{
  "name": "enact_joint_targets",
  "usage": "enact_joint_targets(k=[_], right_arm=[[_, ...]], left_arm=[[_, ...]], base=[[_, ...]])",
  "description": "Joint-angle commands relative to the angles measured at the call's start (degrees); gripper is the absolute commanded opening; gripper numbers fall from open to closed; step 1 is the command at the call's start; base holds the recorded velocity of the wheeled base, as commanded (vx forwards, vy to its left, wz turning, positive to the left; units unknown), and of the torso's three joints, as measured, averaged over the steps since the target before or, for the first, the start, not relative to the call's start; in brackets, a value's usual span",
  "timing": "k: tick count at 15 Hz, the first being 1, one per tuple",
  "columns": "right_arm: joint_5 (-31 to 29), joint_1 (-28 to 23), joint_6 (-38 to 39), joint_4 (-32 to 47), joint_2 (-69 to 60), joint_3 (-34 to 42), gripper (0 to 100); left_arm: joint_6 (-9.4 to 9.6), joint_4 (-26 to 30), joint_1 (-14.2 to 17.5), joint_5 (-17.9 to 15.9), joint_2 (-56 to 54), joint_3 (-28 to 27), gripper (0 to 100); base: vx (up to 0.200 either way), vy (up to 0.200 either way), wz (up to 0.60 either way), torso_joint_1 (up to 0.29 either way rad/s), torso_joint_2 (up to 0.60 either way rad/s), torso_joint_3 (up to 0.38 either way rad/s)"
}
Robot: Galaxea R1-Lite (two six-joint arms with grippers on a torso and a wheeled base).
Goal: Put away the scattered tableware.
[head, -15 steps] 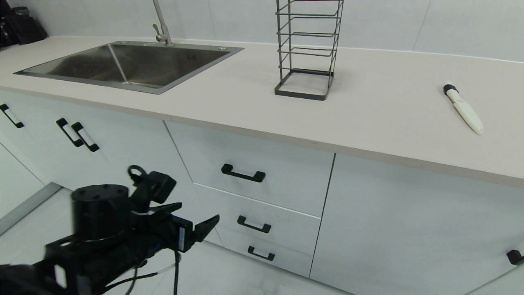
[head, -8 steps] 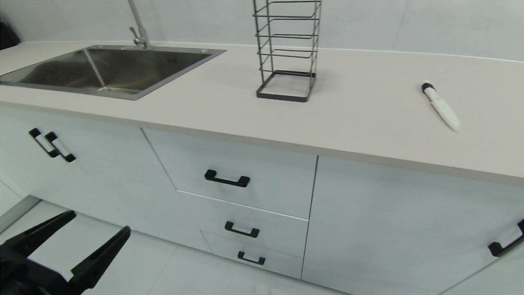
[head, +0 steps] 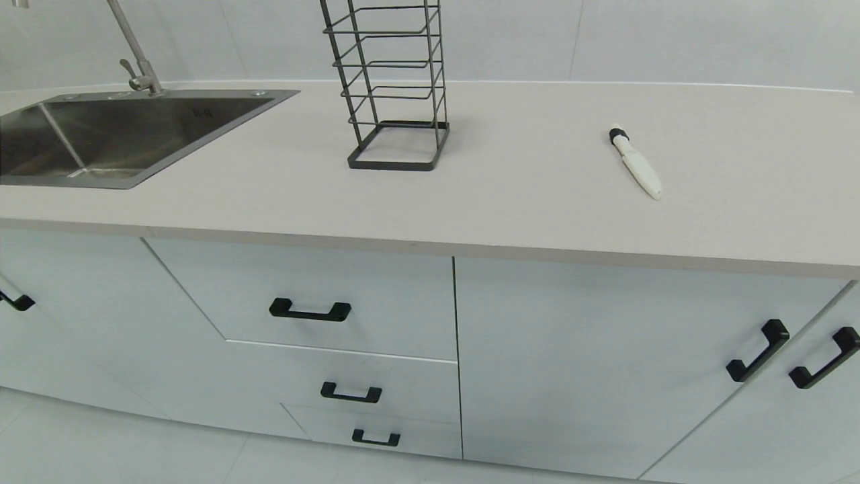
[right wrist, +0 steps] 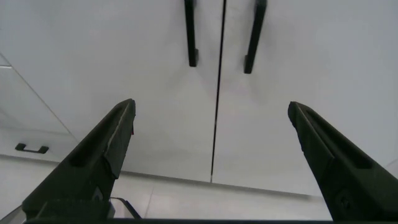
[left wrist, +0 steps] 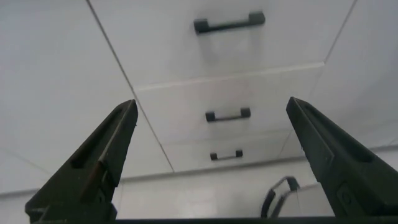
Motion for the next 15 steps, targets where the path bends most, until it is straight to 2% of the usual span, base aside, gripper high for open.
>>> enact_joint_targets(k=[1, 2, 4, 5, 6, 9, 10, 12, 14, 15], right_arm=[[0.01, 0.01, -0.04, -0.02, 0.07, 0.00, 100], [0.01, 0.01, -0.04, -0.02, 0.07, 0.00, 100], [0.01, 0.01, 0.04, -0.02, 0.07, 0.00, 100], [0.01, 0.01, 0.13, -0.02, 0.07, 0.00, 100], [0.01, 0.01, 0.13, -0.02, 0.07, 0.00, 100], [-0.07, 0.01, 0.13, -0.02, 0.07, 0.00, 100], [0.01, 0.01, 0.13, -0.02, 0.07, 0.00, 100], [-0.07, 0.01, 0.13, -0.02, 0.07, 0.00, 100], [0.01, 0.01, 0.04, -0.02, 0.07, 0.00, 100], [0.01, 0.01, 0.04, -0.02, 0.07, 0.00, 100]], left_arm=[[-0.03, 9.30, 2.01, -0.56, -14.69, -0.52, 100], [-0.11, 8.42, 1.93, 0.14, -14.69, -0.34, 100], [-1.26, 7.72, 1.93, 3.92, -14.69, 0.01, 100], [-1.26, 8.86, 1.93, 7.70, -14.69, 0.18, 100], [-2.31, 9.57, 2.01, 9.37, -14.69, 0.09, 100], [-2.13, 9.65, 1.93, 9.19, -14.69, 0.09, 100], [-2.75, 9.65, 1.93, 9.28, -14.69, 0.09, 100], [-5.12, 9.65, 2.01, 9.19, -14.69, 0.09, 100], [-5.39, 9.57, 1.93, 9.19, -14.69, 0.18, 100], [-5.30, 9.57, 1.93, 9.19, -14.69, 0.18, 100]], base=[[0.000, 0.000, 0.00, 0.000, 0.00, 0.000], [0.000, 0.000, 0.00, 0.000, 0.00, 0.000], [0.000, 0.000, -0.60, 0.005, 0.00, 0.005], [0.000, 0.000, 0.00, 0.000, 0.00, 0.000], [0.000, 0.000, 0.00, 0.000, 0.00, 0.000], [0.000, 0.000, 0.00, 0.000, 0.00, 0.000], [0.000, 0.000, 0.00, 0.000, 0.00, 0.000], [0.000, 0.000, 0.00, 0.000, 0.00, 0.000], [0.000, 0.000, 0.00, 0.000, 0.00, 0.000], [0.200, 0.000, 0.00, 0.002, 0.01, 0.007]])
